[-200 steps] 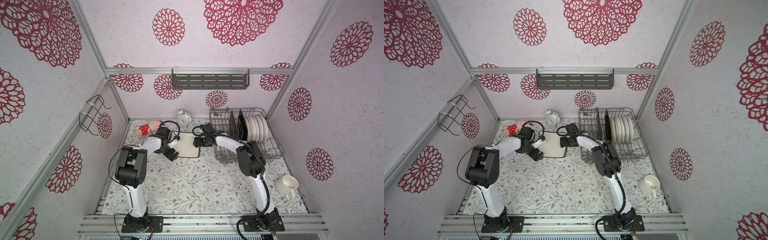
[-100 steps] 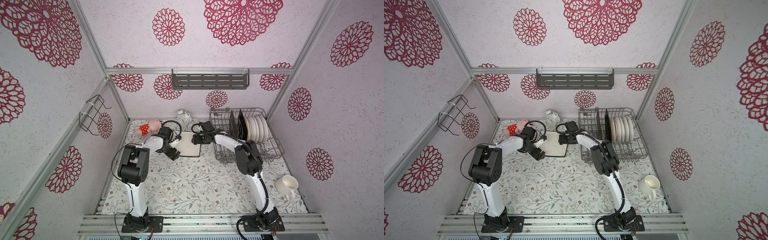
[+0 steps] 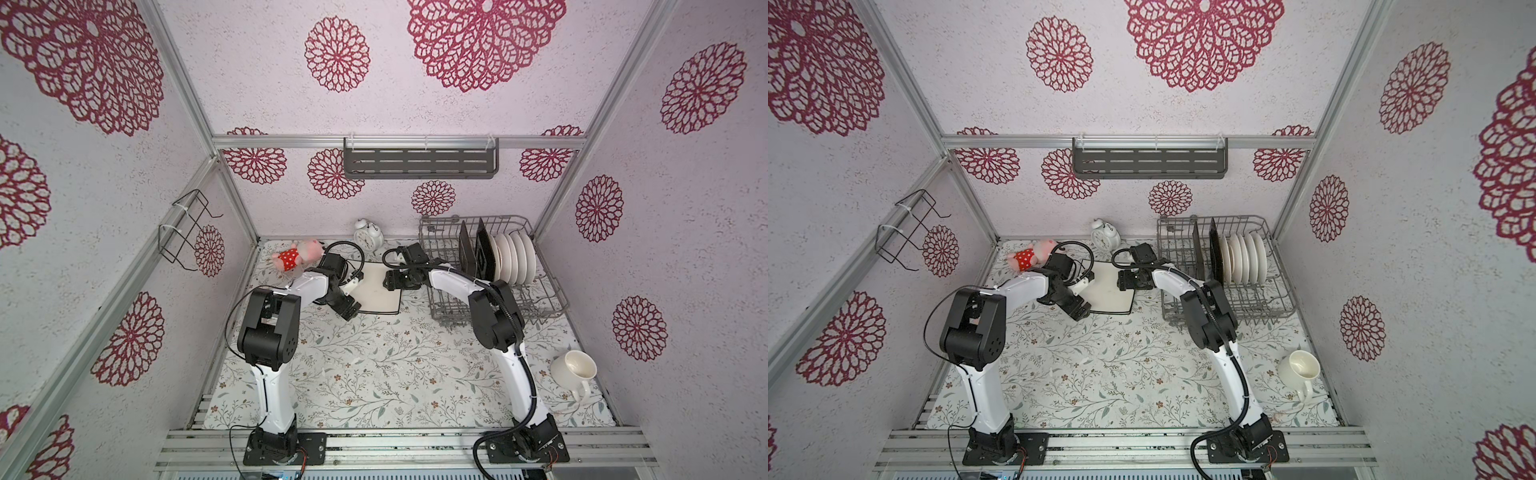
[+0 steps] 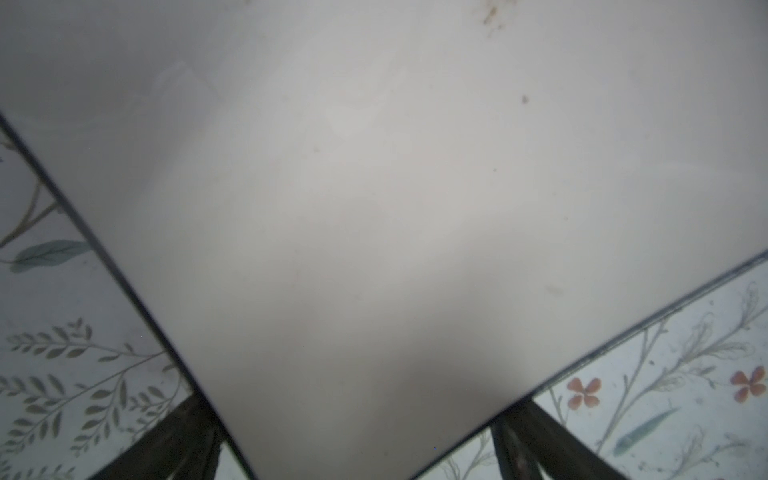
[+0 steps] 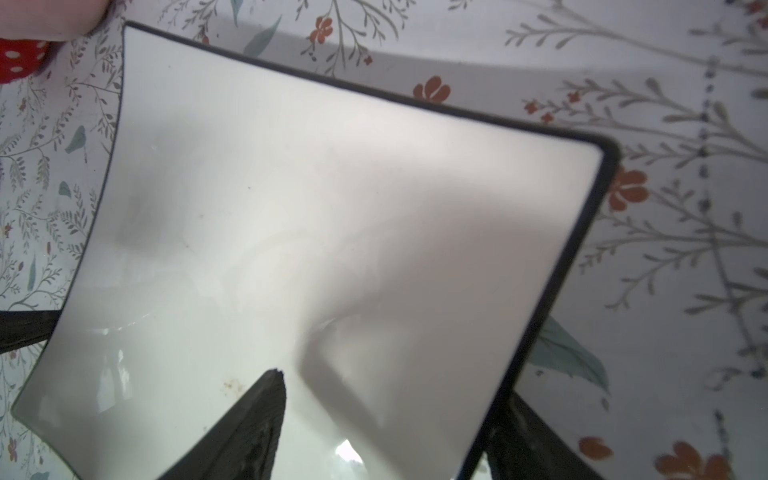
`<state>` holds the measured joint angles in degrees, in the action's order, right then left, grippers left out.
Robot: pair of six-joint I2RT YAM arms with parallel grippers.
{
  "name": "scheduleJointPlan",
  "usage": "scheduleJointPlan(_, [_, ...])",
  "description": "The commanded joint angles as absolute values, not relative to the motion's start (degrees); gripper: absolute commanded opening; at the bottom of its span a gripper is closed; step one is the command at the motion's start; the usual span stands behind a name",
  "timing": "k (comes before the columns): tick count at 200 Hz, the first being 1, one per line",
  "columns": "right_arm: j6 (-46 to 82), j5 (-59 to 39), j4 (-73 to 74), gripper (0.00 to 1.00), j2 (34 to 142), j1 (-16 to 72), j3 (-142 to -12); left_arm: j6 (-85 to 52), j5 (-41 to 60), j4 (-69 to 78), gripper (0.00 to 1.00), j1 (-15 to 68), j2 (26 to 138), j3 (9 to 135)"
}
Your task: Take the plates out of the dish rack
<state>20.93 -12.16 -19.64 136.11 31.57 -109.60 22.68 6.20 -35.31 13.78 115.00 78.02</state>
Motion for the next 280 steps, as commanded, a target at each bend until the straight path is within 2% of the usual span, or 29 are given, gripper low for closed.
scheduleJointPlan(1, [19.70,-13.75,-19.31,0.76,135.96,31.19,-111.61,23.92,8.08,-34.31,0.98,14.05,115.51,79.96])
scheduleJointPlan(148, [19.90,-15.56,-22.49,0.76,140.83,29.99,-121.12,20.91,8.54,-41.39,0.97,13.62,97.38,79.57])
scheduleJointPlan(280, [19.42,-15.63,-25.83,0.75,145.53,31.67,-129.95,20.39,9.25,-40.68,0.97,11.95,94.05,77.61])
